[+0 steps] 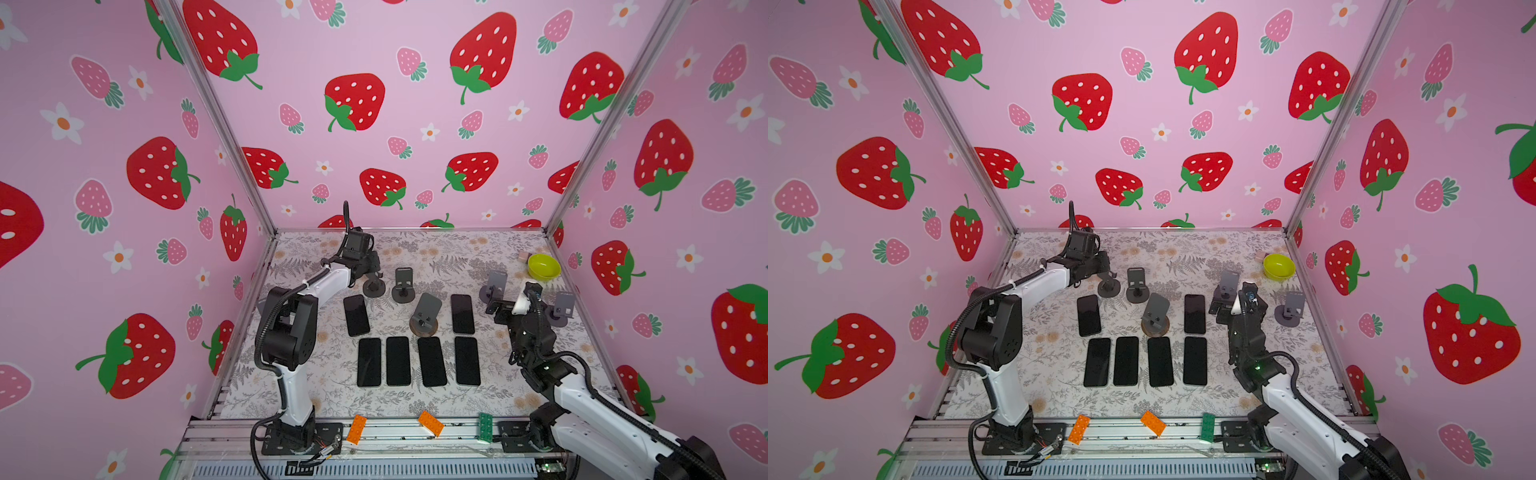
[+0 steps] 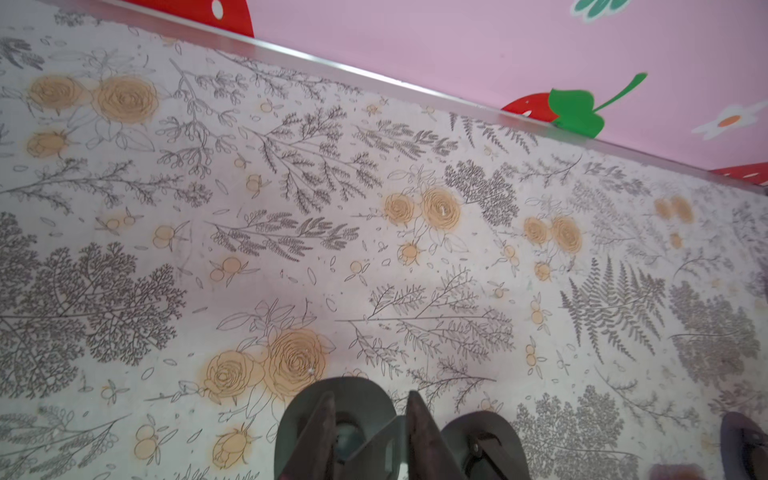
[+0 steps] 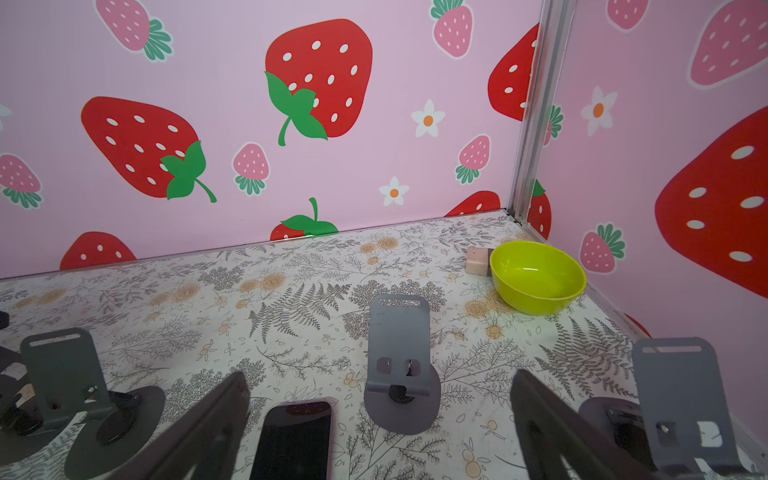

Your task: Remove the phone from the phone stand

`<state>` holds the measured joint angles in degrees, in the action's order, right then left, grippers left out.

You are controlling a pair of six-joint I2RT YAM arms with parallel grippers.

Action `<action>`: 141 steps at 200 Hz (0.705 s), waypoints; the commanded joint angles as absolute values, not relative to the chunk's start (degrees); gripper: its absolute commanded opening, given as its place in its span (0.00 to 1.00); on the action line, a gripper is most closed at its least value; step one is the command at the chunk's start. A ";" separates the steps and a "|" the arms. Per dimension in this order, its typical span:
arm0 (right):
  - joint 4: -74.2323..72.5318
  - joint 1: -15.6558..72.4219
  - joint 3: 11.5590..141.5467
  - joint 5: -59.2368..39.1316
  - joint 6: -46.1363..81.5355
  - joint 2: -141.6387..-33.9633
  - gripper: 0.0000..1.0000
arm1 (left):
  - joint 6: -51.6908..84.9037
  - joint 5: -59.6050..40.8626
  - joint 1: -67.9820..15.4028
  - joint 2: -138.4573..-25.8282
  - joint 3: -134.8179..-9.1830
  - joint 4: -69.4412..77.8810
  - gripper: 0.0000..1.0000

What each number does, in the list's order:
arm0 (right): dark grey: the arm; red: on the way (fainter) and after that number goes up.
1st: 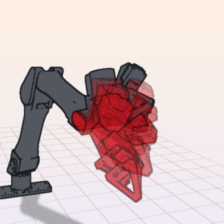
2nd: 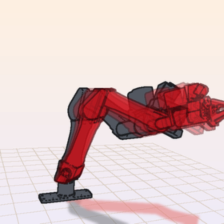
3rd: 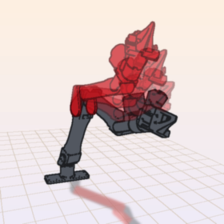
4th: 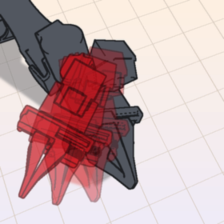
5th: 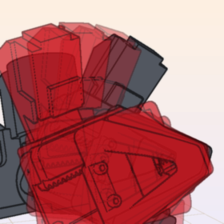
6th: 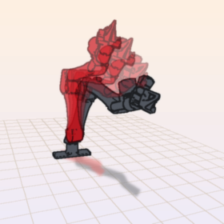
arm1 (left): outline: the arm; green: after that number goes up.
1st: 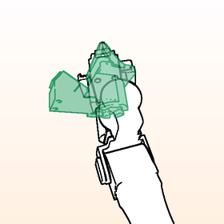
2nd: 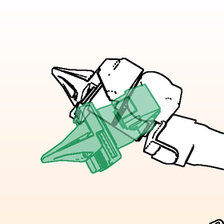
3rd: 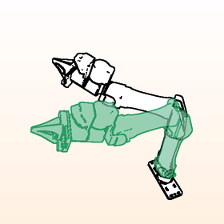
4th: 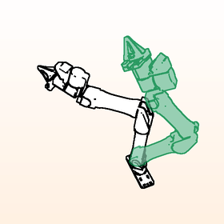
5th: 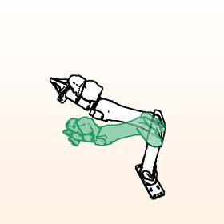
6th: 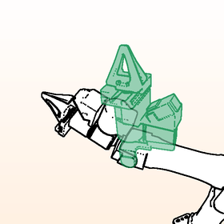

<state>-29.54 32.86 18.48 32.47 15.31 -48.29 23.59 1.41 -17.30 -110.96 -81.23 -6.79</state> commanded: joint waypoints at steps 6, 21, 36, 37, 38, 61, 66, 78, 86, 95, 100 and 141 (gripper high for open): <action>-30.67 32.52 19.64 32.28 14.85 -48.41 1.00 | 22.41 -2.30 -16.57 -114.12 -85.73 -6.15 0.31; -30.54 32.44 19.61 32.26 14.69 -48.34 1.00 | 22.61 -3.95 -16.19 -114.88 -86.50 -6.40 0.32; -30.67 32.43 19.51 32.33 14.68 -48.56 1.00 | 22.61 -4.82 -15.82 -114.01 -86.28 -6.44 0.37; -30.67 32.43 19.51 32.34 14.68 -48.58 1.00 | 22.60 -4.78 -15.82 -113.92 -86.21 -6.43 0.38; -30.67 32.39 19.47 32.38 14.68 -48.59 1.00 | 22.59 -4.76 -15.78 -113.82 -86.17 -6.42 0.39; -31.07 32.10 19.24 32.32 14.70 -49.13 1.00 | 21.75 -3.69 -14.98 -109.54 -83.21 -4.65 0.54; -30.88 32.08 19.30 31.78 14.53 -49.21 1.00 | 21.24 -4.07 -14.74 -108.36 -82.39 -4.37 0.54; -30.67 32.08 19.35 31.05 14.45 -48.74 1.00 | 19.90 -6.04 -13.85 -105.24 -80.26 -3.74 0.57; -31.25 32.08 18.89 31.46 14.65 -48.51 1.00 | 19.33 -6.39 -13.35 -102.86 -78.43 -3.27 0.61; -32.17 32.08 18.13 31.99 14.66 -48.49 1.00 | 18.46 -5.83 -13.04 -100.17 -76.18 -2.55 0.66; -32.61 32.10 17.90 31.99 14.13 -48.67 1.00 | 18.01 -5.29 -12.90 -98.49 -74.43 -2.07 0.72; -33.48 31.87 18.60 38.79 12.33 -50.49 1.00 | 19.88 1.07 -12.70 -86.71 -61.00 0.99 0.99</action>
